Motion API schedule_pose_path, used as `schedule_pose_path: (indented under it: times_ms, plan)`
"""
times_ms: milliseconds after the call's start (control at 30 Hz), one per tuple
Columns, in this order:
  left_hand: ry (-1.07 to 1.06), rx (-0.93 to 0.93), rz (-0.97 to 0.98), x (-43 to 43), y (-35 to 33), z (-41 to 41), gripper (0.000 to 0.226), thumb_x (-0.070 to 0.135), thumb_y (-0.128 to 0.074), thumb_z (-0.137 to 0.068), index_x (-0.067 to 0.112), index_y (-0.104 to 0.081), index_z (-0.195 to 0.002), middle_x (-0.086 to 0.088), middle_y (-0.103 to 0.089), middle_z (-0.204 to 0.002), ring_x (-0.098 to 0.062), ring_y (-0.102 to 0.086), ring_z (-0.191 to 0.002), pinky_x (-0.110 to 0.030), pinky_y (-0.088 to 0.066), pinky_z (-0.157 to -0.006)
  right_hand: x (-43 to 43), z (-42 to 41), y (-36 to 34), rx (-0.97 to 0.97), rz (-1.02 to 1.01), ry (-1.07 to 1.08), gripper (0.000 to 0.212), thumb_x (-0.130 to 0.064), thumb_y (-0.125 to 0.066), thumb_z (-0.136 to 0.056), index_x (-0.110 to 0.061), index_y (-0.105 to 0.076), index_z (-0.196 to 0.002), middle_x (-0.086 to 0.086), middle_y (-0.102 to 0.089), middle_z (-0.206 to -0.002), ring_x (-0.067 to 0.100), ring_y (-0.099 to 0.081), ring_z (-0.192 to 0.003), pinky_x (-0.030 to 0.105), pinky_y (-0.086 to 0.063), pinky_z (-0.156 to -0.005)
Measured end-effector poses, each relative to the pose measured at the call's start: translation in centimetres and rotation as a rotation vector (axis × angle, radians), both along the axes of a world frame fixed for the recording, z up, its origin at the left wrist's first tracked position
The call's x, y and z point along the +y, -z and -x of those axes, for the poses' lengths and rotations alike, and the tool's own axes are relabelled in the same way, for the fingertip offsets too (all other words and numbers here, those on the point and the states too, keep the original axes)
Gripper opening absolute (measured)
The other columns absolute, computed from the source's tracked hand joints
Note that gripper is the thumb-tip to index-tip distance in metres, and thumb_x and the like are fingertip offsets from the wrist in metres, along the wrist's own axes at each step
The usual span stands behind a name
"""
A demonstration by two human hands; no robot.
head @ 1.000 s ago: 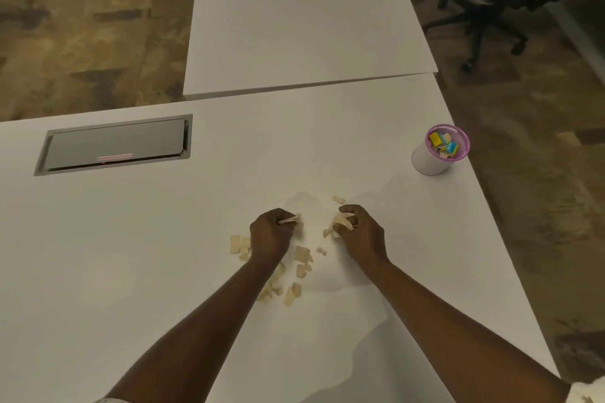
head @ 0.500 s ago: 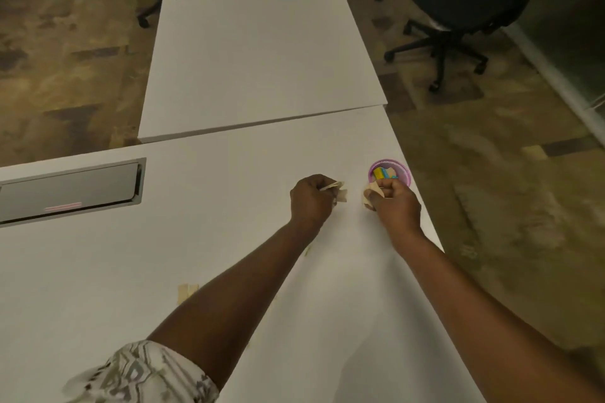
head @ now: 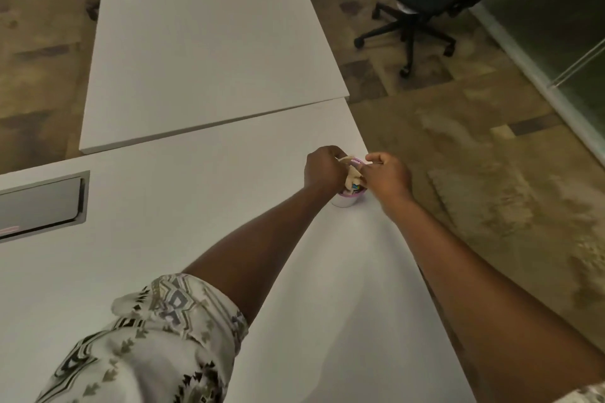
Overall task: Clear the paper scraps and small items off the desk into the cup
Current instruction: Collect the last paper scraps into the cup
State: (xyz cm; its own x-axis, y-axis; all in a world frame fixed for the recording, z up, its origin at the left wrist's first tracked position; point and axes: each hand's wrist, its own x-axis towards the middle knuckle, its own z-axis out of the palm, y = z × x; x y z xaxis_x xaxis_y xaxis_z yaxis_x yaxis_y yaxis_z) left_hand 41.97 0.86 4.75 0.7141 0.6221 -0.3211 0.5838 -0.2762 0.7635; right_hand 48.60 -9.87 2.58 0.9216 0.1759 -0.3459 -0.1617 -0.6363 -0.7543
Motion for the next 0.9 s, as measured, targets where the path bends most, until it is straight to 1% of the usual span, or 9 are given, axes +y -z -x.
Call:
schedule_pose_path:
  times_ms: [133,233,333,433,533,600,700,800,900]
  plan:
    - [0.099,0.022,-0.056,0.1,0.0,-0.2,0.022,0.011,-0.063,-0.083,0.015,-0.076,-0.1,-0.006,-0.075,-0.104,-0.024,-0.068,-0.096,-0.034,-0.057,-0.082,-0.6,-0.2,0.0,-0.005,-0.017,-0.033,0.029,-0.013,-0.057,-0.079,-0.019,-0.072,-0.103,0.005,-0.074,-0.103,0.027,-0.07,-0.096,0.044,-0.058,-0.088]
    - [0.144,0.019,-0.088,0.3,0.0,0.0,0.027,0.011,-0.064,-0.085,0.016,-0.074,-0.109,-0.005,-0.073,-0.11,-0.021,-0.066,-0.101,-0.025,-0.049,-0.079,-1.0,0.2,-0.6,-0.099,0.012,-0.084,0.03,-0.01,-0.055,-0.081,-0.018,-0.072,-0.104,0.003,-0.074,-0.103,0.023,-0.069,-0.096,0.039,-0.058,-0.086]
    - [0.185,0.008,-0.134,0.4,-0.3,0.4,0.031,0.011,-0.061,-0.086,0.014,-0.073,-0.115,-0.005,-0.073,-0.115,-0.02,-0.067,-0.104,-0.025,-0.049,-0.084,-1.4,1.0,-1.3,-0.263,0.034,-0.168,0.031,-0.009,-0.056,-0.082,-0.021,-0.07,-0.107,0.001,-0.069,-0.11,0.02,-0.066,-0.096,0.033,-0.055,-0.084]
    - [0.203,0.005,-0.12,0.7,-0.7,1.2,0.035,0.012,-0.055,-0.083,0.014,-0.075,-0.112,-0.005,-0.075,-0.113,-0.022,-0.067,-0.103,-0.028,-0.052,-0.086,-1.8,2.0,-1.3,-0.448,0.062,-0.345,0.037,-0.008,-0.06,-0.083,-0.019,-0.066,-0.118,0.003,-0.063,-0.122,0.022,-0.062,-0.104,0.033,-0.053,-0.086]
    - [0.208,-0.023,-0.091,1.0,-1.1,2.5,0.04,0.016,-0.051,-0.07,0.017,-0.077,-0.101,-0.003,-0.076,-0.101,-0.022,-0.068,-0.093,-0.032,-0.055,-0.083,-1.9,3.0,-0.8,-0.571,0.057,-0.551,0.044,-0.009,-0.06,-0.082,-0.013,-0.061,-0.126,0.004,-0.059,-0.133,0.023,-0.057,-0.117,0.031,-0.047,-0.093]
    - [0.178,-0.049,-0.102,1.3,-0.8,3.6,0.034,0.009,-0.054,-0.076,0.017,-0.076,-0.101,-0.003,-0.075,-0.102,-0.022,-0.068,-0.095,-0.033,-0.056,-0.086,-1.9,3.4,0.1,-0.611,0.142,-0.734,0.048,-0.015,-0.06,-0.084,-0.01,-0.057,-0.132,0.007,-0.055,-0.14,0.025,-0.052,-0.128,0.033,-0.041,-0.105]
    - [0.14,-0.078,-0.173,1.6,0.4,6.1,0.031,0.006,-0.055,-0.086,0.015,-0.072,-0.109,-0.006,-0.071,-0.109,-0.021,-0.066,-0.1,-0.031,-0.053,-0.088,-2.2,3.9,1.9,-0.566,0.41,-0.909,0.062,-0.034,-0.058,-0.091,-0.012,-0.04,-0.146,0.008,-0.039,-0.154,0.025,-0.032,-0.144,0.042,-0.019,-0.121]
    - [0.135,-0.067,-0.209,1.7,2.1,9.7,0.03,0.01,-0.057,-0.088,0.017,-0.071,-0.113,-0.004,-0.068,-0.107,-0.02,-0.065,-0.096,-0.032,-0.053,-0.086,-2.1,4.2,3.4,-0.558,0.569,-0.946,0.07,-0.048,-0.052,-0.092,-0.014,-0.03,-0.15,0.006,-0.033,-0.157,0.024,-0.027,-0.147,0.048,-0.005,-0.122]
    - [0.113,-0.028,-0.202,1.8,3.5,13.5,0.027,0.015,-0.061,-0.088,0.02,-0.07,-0.114,-0.001,-0.067,-0.105,-0.018,-0.065,-0.094,-0.033,-0.054,-0.084,-1.4,4.2,3.7,-0.571,0.617,-0.943,0.069,-0.054,-0.051,-0.091,-0.015,-0.037,-0.146,0.004,-0.042,-0.15,0.025,-0.035,-0.142,0.052,-0.001,-0.121]
